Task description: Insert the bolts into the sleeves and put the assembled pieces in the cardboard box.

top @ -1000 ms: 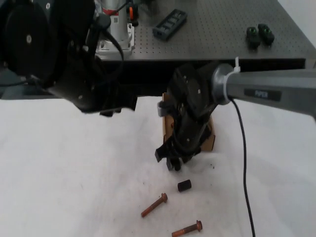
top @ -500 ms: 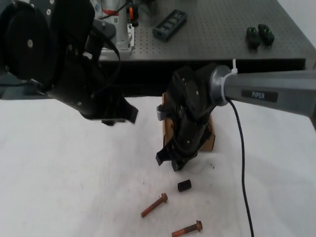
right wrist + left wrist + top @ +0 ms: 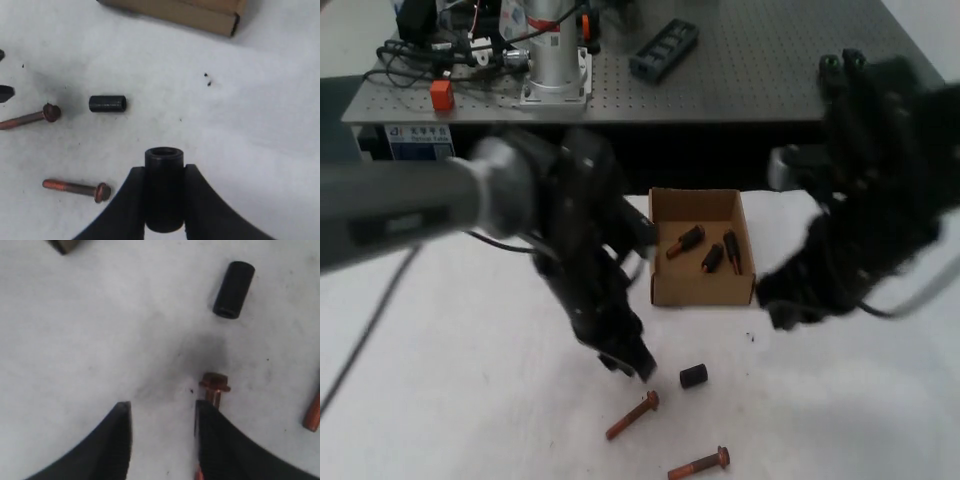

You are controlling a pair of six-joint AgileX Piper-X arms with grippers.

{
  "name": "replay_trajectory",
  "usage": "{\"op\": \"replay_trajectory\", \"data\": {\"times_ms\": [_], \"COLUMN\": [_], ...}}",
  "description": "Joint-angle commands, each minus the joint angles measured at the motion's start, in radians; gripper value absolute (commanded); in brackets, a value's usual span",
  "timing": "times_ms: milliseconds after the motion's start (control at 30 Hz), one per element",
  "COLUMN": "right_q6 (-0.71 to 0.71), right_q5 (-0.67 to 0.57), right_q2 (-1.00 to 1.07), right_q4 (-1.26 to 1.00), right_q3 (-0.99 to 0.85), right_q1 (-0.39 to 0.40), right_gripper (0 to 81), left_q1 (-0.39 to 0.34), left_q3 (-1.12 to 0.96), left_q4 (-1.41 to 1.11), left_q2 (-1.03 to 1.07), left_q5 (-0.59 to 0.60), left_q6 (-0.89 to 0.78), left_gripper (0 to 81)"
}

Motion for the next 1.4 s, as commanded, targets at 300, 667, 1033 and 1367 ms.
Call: {"op": "replay_trajectory", "data": {"times_ms": [300,667,1033,1367], "right_q6": [0.007,-0.002,-0.002,-0.008], "right_q5": [-0.021,-0.021,-0.021,-0.021], "right_q2": [-0.316,-0.33,-0.33,-0.33], "right_q4": [-0.004,0.004,0.004,0.012], "right_q3": [0.23,0.242,0.242,0.242], "right_q1": [-0.093,-0.097,-0.097,-0.097], "right_gripper": [1.5,1.5,1.5,1.5], "left_q1": [-0.061,-0.061,-0.061,-0.061], "left_q3": [-0.045,-0.045,-0.045,-0.045], "left_q4": [0.057,0.173,0.113,0.11], "left_q2": [0.069,0.074,0.087,0.115], "left_q5": [-0.114,-0.076,-0.039,-0.034], "left_q6": [0.098,0.117,0.116,0.116], "left_gripper": [30.5,30.5,28.7,5.0]}}
